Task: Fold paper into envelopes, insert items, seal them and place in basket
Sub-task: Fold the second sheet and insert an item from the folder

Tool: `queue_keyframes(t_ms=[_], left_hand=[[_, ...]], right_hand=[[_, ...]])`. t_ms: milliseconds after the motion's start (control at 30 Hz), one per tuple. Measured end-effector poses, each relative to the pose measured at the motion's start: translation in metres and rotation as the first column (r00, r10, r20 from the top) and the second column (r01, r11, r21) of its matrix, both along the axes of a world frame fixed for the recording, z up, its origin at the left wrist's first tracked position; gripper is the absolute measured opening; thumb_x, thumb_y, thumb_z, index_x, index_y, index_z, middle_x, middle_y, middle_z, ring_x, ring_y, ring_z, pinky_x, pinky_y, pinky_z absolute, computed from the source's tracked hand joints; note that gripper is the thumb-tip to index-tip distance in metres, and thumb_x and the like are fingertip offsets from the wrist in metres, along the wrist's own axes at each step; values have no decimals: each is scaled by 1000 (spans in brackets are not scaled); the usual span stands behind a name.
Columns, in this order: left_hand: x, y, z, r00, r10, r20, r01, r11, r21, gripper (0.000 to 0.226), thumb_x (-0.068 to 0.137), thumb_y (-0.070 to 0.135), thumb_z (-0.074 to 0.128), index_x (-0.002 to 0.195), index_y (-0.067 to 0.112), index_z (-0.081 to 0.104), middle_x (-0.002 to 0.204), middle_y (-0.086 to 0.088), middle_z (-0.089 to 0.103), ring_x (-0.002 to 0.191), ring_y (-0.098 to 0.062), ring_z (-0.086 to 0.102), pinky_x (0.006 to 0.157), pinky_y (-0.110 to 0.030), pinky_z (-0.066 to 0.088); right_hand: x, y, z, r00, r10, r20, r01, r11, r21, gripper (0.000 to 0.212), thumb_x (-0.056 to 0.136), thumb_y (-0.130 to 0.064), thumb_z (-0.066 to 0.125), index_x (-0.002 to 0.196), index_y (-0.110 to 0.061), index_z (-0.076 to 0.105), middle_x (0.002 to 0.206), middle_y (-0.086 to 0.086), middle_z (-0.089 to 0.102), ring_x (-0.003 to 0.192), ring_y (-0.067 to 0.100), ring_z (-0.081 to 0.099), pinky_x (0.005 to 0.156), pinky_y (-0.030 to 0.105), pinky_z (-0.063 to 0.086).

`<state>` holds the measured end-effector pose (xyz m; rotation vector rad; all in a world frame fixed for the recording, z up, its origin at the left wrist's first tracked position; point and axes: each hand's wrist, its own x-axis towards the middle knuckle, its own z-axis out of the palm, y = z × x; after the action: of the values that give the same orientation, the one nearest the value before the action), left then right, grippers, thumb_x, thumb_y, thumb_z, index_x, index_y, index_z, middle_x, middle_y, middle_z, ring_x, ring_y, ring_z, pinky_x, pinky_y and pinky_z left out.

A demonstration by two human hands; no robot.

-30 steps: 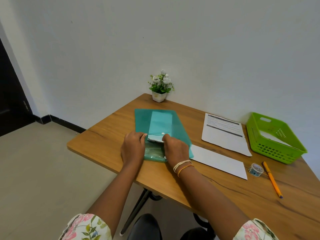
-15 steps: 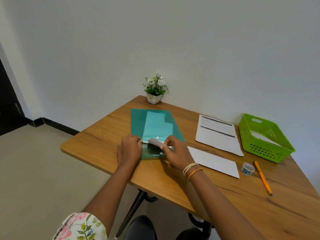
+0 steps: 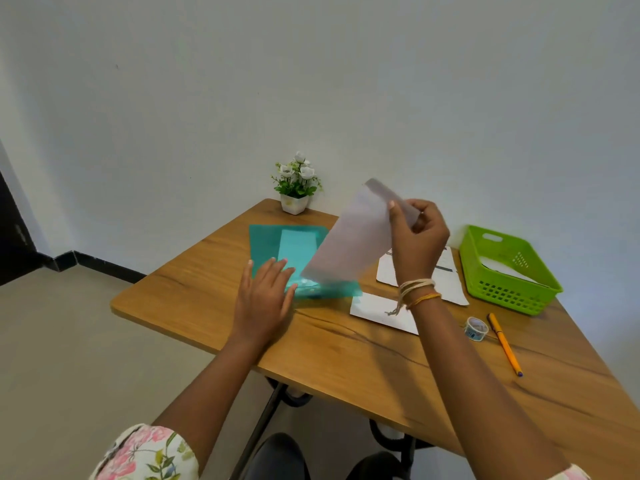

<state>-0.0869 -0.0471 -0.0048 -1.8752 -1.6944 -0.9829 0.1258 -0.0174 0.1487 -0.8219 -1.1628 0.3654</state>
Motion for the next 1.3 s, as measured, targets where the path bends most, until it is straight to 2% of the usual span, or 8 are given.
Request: queue_keyframes(t_ms=[200, 367, 467, 667, 867, 967, 1133, 1300], left_hand=[[-2, 9, -2, 958, -259, -119, 242, 960, -143, 36, 92, 38, 43, 116, 23, 66, 132, -1, 61, 125, -23, 55, 103, -47, 42], [-2, 12, -5, 983, -138, -125, 68, 891, -449, 64, 91, 57, 15, 147, 34, 34, 145, 7, 48, 141, -16, 35, 117, -49, 8], [-1, 12, -5, 991, -53, -121, -13, 873, -487, 73, 85, 64, 4, 150, 38, 25, 143, 3, 49, 140, -20, 34, 116, -55, -1], [-2, 10, -3, 957, 229, -179, -289, 811, -508, 84, 78, 73, -4, 146, 40, 33, 149, -9, 38, 143, -39, 21, 108, -63, -9], [-2, 11, -8, 956, 288, -59, -271, 785, -557, 80, 87, 72, 9, 150, 27, 28, 155, -20, 23, 146, -39, 8, 111, -63, -6], [-2, 13, -8, 979, 204, -19, -184, 835, -518, 86, 82, 69, 3, 151, 23, 24, 157, -19, 18, 147, -34, 7, 112, -61, -2], [1, 7, -5, 996, 31, 85, 2, 932, -364, 65, 92, 50, 12, 143, 20, 39, 146, -5, 44, 139, -20, 36, 113, -56, 16], [4, 2, -5, 975, -73, 210, 129, 956, -265, 39, 94, 35, 37, 124, 19, 55, 126, 1, 60, 118, -15, 54, 111, -46, 28]], right_hand=[[23, 12, 28, 980, -122, -156, 132, 990, 56, 12, 86, -8, 64, 95, -14, 58, 87, -4, 60, 70, -8, 55, 63, 11, 44], [34, 16, 24, 974, -171, -150, 176, 984, 20, 30, 82, 4, 55, 104, -17, 60, 105, 11, 67, 93, 19, 64, 78, 19, 52], [31, 11, 18, 968, -213, -133, 220, 975, 40, 30, 82, 6, 53, 107, -9, 63, 104, 5, 65, 96, 17, 62, 84, 20, 51], [19, 3, 2, 955, -255, 153, 220, 953, 210, 44, 75, 15, 44, 106, -4, 68, 99, 7, 60, 93, 8, 55, 83, 7, 42], [10, 4, -25, 842, -208, 498, 74, 959, 274, 21, 74, 8, 59, 87, -4, 70, 86, 12, 55, 83, 11, 51, 76, 2, 36], [4, -1, -48, 776, -88, 624, -50, 979, 200, 19, 73, 7, 62, 81, -9, 68, 86, 7, 61, 82, 12, 54, 70, 7, 39], [-6, -9, -105, 656, 123, 745, -51, 992, -119, 15, 83, -4, 64, 86, -18, 70, 92, 2, 69, 89, 17, 61, 75, 26, 52], [-11, -19, -138, 680, 392, 619, 14, 838, -546, 36, 86, 7, 48, 78, -25, 64, 108, 0, 69, 105, 15, 61, 87, 20, 47]])
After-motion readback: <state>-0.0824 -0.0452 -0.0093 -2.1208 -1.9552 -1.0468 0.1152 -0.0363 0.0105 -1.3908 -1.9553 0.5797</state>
